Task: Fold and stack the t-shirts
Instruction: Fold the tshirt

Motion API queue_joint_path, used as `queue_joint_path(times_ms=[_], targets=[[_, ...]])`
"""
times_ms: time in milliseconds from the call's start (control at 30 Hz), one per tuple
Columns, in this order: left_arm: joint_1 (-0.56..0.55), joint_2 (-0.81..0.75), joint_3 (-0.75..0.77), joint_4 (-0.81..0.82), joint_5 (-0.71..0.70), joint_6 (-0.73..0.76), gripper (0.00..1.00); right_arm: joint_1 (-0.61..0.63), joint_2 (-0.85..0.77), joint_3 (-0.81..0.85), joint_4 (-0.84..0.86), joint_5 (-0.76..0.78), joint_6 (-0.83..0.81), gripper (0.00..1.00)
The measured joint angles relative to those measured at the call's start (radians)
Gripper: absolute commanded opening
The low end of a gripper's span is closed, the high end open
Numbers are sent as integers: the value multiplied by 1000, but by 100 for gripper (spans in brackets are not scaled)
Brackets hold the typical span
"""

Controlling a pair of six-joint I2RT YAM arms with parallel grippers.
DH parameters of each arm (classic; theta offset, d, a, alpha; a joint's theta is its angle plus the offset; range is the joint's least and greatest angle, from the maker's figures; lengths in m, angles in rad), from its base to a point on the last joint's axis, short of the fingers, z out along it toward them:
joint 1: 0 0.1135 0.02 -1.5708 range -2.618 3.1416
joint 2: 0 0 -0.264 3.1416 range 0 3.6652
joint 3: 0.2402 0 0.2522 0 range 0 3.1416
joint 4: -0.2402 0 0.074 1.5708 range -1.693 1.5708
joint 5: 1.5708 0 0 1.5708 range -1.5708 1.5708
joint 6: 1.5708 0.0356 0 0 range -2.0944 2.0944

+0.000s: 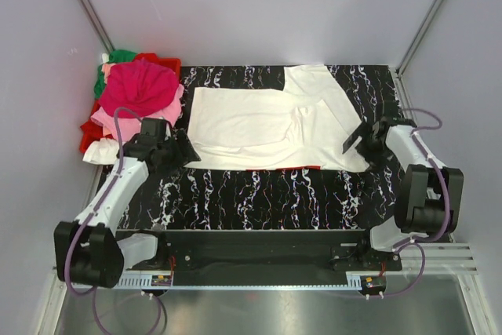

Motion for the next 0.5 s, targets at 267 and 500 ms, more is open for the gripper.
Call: queue_joint_path(times_ms=[267,500], targets=[[-40,196,-61,140,1,-75,91,-87,57,-170,19,-148,64,96],[-40,296,-74,218,-36,-101,90,-92,138,-150,72,-158,80,67]])
